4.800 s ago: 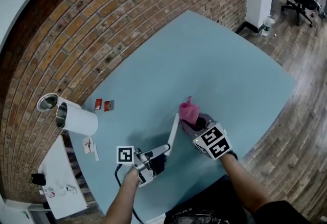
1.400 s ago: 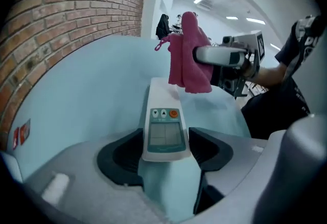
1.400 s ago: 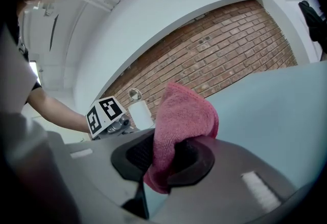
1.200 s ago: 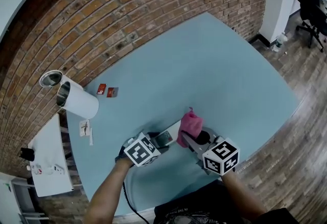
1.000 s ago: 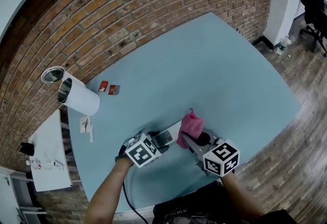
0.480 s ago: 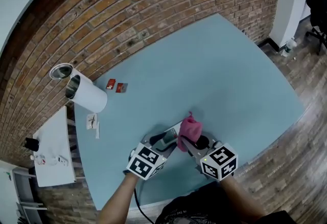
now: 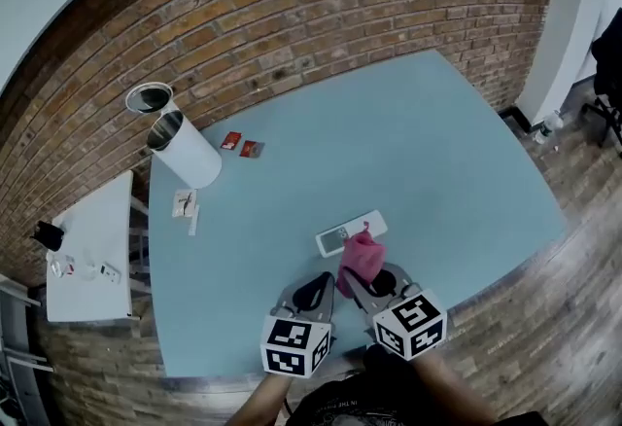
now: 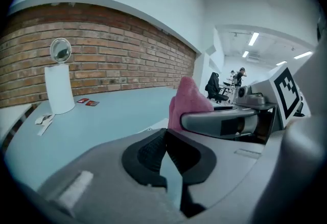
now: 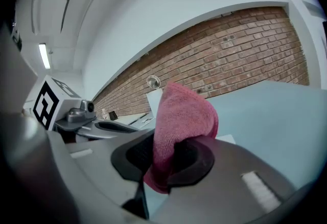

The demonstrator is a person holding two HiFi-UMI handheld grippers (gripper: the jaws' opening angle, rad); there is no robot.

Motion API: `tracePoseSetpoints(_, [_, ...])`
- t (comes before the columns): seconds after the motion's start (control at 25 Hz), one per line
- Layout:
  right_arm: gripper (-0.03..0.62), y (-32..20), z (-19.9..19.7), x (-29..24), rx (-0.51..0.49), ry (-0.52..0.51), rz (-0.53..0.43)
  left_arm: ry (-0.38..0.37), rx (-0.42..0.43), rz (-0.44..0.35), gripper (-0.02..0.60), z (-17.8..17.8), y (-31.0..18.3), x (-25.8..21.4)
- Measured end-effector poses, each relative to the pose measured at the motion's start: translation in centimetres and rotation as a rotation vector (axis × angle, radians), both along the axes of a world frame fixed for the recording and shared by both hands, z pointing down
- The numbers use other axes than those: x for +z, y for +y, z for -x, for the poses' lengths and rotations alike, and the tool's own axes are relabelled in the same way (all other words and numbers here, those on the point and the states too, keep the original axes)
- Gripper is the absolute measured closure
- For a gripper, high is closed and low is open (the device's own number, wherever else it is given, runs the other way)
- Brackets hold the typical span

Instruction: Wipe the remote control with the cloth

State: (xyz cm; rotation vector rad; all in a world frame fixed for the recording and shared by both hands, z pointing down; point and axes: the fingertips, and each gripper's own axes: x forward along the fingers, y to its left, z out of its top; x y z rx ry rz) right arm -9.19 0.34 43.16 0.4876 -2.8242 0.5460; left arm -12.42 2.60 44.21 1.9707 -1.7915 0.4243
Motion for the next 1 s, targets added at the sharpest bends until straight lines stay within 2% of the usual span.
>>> tracePoseSetpoints(0.32, [0.530,4.2,-1.3,-1.1,0.003,0.055,-0.050,-0.019,-0.039,-0.052,0.581,-1.7,3.2,-1.2])
tracePoseSetpoints(0.64, [0.529,5.9,-3.2,-2.1,0.055,0.066,-0.077,-0.005,-0.088,-0.063,0.583,-2.6,5.3,-1.4])
tracePoseSetpoints(1.0, [0.529,7.8,-3.8,-2.2,0.044,0.074,-0.090,-0.009,-0.106,-0.059,0.583,-3.3,7.2,-1.3])
